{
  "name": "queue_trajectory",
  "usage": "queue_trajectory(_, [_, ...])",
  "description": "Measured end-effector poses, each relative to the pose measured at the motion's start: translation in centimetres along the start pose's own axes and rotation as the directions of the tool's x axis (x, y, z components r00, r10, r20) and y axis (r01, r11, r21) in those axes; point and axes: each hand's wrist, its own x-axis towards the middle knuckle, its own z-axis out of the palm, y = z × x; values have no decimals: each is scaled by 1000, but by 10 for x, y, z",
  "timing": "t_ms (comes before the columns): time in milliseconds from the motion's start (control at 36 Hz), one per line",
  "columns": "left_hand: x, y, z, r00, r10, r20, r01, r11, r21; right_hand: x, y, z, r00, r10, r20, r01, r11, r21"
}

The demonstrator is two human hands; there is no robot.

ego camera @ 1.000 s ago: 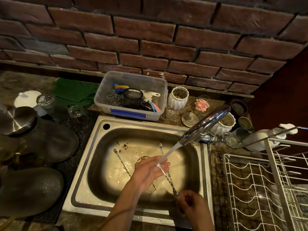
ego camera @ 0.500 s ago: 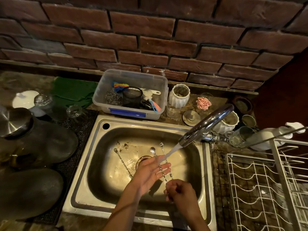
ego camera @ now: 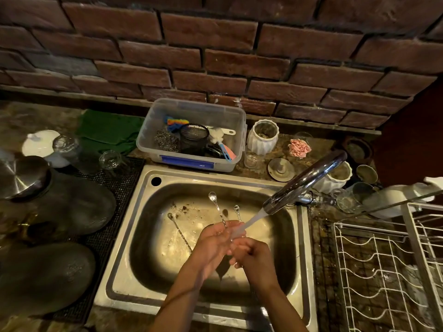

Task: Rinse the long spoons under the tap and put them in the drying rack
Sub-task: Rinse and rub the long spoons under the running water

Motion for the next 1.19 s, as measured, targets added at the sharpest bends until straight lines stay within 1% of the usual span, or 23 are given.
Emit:
queue_trajectory(83, [4, 2, -2, 1000, 20, 24, -20, 1000, 1, 7, -4, 2, 1000, -6, -2, 6, 1000, 25])
queue_trajectory(139, [6, 6, -3, 999, 35, 23, -34, 999, -14, 10, -8, 3, 1000, 8, 20, -10, 997, 70])
queue_trajectory(222, [9, 15, -2, 999, 49, 18, -49, 999, -7, 14, -14, 5, 996, 62, 61, -71, 985, 159])
queue_trajectory(361, [16, 24, -3, 995, 93, -35, -92, 995, 38, 18, -21, 5, 984, 140, 113, -164, 958, 236])
queue_trajectory(444, [20, 28, -5, 995, 90, -53, -88, 995, 46, 20, -24, 3, 977, 166, 135, -200, 935, 295])
queue_trajectory(639, [24, 40, -4, 993, 95, -71, -97, 995, -28, 25, -21, 0, 967, 182, 177, -235, 906, 353])
queue_trajectory(806, [27, 48, -4, 986, 127, -112, -137, 986, -91, 28, -21, -2, 956, 175, 234, -251, 902, 351])
queue_trajectory(1028, [28, 66, -12, 978, 149, -144, -165, 980, -109, 33, -16, -1, 932, 207, 296, -312, 874, 373])
queue_trajectory(1194, [24, 77, -19, 974, 174, -148, -189, 978, -93, 38, -9, 4, 907, 274, 319, -392, 824, 409])
